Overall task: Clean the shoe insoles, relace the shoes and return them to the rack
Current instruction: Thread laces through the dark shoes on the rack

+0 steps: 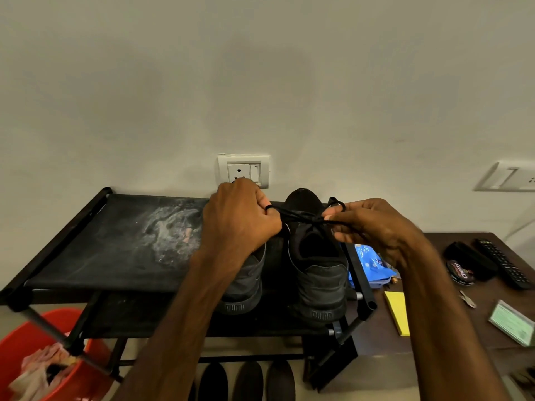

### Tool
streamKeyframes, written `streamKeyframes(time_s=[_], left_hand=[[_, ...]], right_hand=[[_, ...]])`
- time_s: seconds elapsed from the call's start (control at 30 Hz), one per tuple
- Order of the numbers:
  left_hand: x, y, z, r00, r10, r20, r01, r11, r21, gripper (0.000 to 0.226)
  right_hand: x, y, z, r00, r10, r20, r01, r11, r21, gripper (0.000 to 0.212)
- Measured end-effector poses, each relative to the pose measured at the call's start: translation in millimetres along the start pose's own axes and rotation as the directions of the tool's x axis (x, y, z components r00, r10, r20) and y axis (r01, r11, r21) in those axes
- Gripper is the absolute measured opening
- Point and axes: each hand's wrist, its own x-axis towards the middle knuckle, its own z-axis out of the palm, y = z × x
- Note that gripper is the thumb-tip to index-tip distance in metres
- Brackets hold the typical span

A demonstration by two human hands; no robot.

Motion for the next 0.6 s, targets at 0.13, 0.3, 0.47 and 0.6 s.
streamKeyframes(time_s=[0.13,0.3,0.47,0.6], left_hand=[[1.8,-3.8,1.7,0.999,0.048,-0.004,-0.047,0.998,0.031,0.003],[5.9,-15.1,10.1,0.959,0.233,0.161,-0.243,0.969,0.046,0.028],[7.4,-9.7,13.0,0.932,0.300,0.202,-0.303,0.953,-0.019,0.016],[7.0,-5.8,12.8,0.945,0.280,0.170,-0.275,0.960,-0.052,0.004]], right_hand=[[0.0,-0.8,-3.3,1.000,-0.003,-0.029,0.003,1.000,0.003,0.013],[-2.7,-0.1,-5.1,0.998,0.022,0.062,-0.019,0.998,-0.053,0.014],[-6.5,-0.2,-5.3,0.995,-0.013,0.097,0.020,0.997,-0.070,0.015],[-7.5,-1.6,-3.4,0.996,-0.038,0.085,0.047,0.993,-0.108,0.012]])
